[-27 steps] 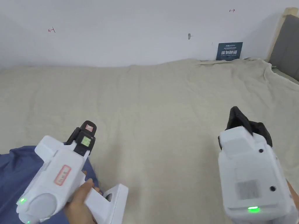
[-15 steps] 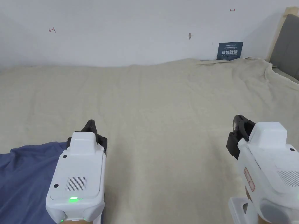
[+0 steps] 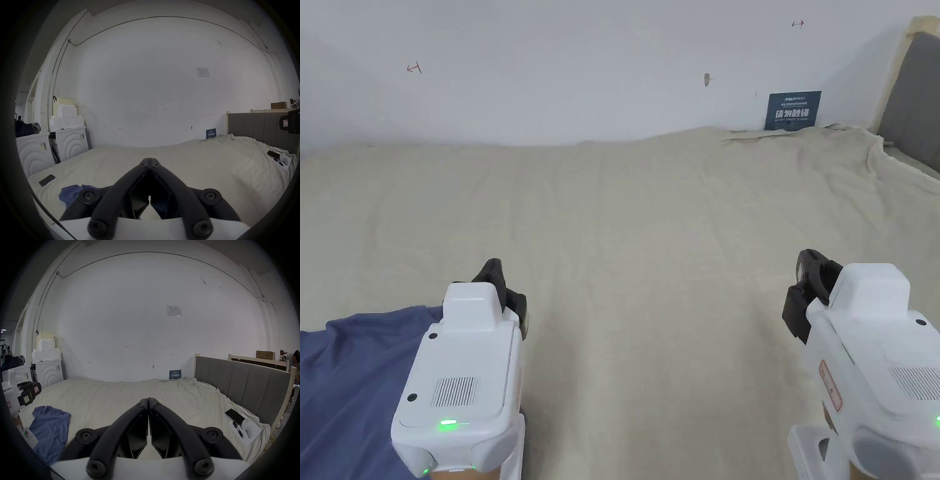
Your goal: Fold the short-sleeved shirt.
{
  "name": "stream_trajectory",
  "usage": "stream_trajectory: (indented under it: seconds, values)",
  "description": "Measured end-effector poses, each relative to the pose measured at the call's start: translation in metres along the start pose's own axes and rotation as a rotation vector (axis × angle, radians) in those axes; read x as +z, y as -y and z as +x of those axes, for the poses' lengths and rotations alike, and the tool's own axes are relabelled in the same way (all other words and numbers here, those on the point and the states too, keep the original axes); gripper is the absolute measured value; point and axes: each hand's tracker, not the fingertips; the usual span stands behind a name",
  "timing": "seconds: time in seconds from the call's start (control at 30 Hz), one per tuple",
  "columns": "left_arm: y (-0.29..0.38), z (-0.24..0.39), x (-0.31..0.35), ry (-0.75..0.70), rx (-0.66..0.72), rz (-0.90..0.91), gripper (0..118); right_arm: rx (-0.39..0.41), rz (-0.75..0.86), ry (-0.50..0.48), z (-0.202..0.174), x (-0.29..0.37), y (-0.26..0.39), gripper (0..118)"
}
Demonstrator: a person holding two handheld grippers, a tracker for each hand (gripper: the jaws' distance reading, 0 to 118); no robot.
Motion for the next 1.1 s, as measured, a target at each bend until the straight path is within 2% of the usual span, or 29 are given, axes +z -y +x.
stream_trajectory:
  seconds: [1.1]
  values:
    - [0.0023,-0.0041,-0.0021,0.001,-0.02,-0.008,0,-0.001,0.0,-0.004,-0.0005,0.0007,-0.0066,0]
